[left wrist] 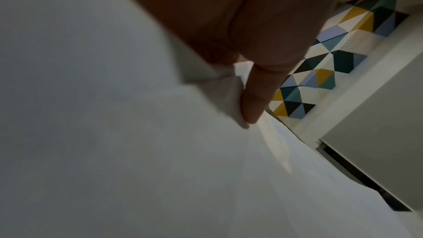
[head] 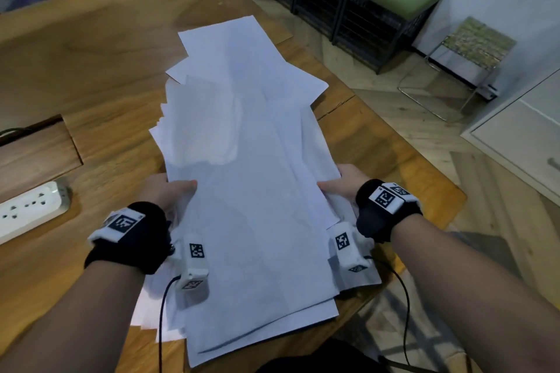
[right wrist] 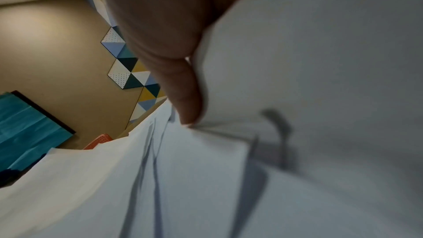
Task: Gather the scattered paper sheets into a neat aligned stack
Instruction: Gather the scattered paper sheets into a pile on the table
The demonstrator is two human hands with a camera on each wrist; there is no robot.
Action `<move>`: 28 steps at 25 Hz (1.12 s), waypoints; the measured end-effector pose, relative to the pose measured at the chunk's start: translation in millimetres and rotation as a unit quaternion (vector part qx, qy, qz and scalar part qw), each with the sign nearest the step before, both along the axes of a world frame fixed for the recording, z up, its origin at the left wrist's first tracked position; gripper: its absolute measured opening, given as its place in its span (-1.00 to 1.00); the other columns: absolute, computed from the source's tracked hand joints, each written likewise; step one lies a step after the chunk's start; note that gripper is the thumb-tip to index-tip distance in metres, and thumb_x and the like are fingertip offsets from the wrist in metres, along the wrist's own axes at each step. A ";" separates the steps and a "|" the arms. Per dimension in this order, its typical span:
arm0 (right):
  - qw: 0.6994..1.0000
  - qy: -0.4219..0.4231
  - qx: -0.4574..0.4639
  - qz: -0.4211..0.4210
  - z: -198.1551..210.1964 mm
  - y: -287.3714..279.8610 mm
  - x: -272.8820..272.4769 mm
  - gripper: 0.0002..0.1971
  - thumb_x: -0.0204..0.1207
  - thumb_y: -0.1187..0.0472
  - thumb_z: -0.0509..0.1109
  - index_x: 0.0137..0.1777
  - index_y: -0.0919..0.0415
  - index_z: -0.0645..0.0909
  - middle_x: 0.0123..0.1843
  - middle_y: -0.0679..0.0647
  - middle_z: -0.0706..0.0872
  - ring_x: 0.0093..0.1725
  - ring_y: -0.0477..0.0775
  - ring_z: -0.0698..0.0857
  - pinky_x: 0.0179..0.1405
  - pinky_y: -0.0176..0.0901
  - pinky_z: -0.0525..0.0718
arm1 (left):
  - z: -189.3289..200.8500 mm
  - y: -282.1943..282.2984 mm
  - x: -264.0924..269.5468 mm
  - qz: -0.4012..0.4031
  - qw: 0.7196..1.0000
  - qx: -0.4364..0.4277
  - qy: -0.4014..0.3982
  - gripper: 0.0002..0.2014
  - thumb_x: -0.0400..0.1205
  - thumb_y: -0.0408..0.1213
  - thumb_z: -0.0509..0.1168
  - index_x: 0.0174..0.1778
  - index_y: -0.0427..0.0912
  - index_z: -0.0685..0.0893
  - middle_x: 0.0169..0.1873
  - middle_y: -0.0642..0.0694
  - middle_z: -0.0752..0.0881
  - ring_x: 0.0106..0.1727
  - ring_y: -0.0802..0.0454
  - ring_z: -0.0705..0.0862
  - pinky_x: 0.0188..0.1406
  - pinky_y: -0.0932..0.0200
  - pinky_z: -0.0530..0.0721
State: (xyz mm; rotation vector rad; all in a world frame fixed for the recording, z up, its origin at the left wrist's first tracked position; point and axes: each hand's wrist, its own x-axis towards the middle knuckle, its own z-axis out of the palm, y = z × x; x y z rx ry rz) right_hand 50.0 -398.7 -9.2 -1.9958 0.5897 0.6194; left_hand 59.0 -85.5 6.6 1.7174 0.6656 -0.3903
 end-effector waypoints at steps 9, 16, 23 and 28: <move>0.977 0.060 0.185 -0.087 -4.9 25.3 -5.6 -0.38 0.44 -0.01 0.39 0.38 0.40 0.43 0.25 0.17 0.64 0.12 0.19 0.67 0.02 -0.12 0.70 | 2.9 -1.0 -1.6 0.015 0.998 -0.044 0.042 -0.79 0.55 -0.38 0.35 0.08 -0.36 0.66 -0.08 -0.33 0.74 -0.10 -0.27 0.72 -0.04 -0.11 0.69; 0.984 0.071 0.161 -0.018 6.9 -21.7 -15.2 -0.81 0.50 0.48 0.24 -0.12 0.20 0.59 -0.13 0.18 0.69 -0.16 0.17 0.66 -0.20 0.04 0.66 | -18.4 26.4 -14.1 0.136 0.975 -0.170 0.048 -0.80 0.62 -0.35 0.26 0.14 -0.25 0.63 -0.22 -0.16 0.83 -0.29 -0.12 0.83 -0.41 0.01 0.77; 0.979 0.066 0.082 0.173 13.3 13.9 -22.0 -0.76 0.51 0.34 0.32 0.17 0.25 0.62 0.14 0.22 0.71 0.04 0.19 0.69 0.05 0.01 0.69 | -15.8 12.9 -21.2 0.073 0.987 -0.138 0.036 -0.53 0.42 -0.43 0.43 0.28 -0.34 0.60 0.22 -0.08 0.65 0.23 -0.02 0.61 0.34 0.08 0.43; 0.997 -0.022 -0.045 0.067 46.5 -14.0 68.2 -0.65 0.51 0.36 0.26 0.30 0.20 0.50 0.16 0.18 0.62 0.02 0.10 0.64 -0.03 -0.06 0.69 | -20.8 28.9 -13.1 0.066 0.989 -0.120 0.052 -0.78 0.54 -0.59 0.26 0.01 -0.27 0.67 -0.20 -0.16 0.84 -0.21 -0.13 0.83 -0.15 -0.04 0.77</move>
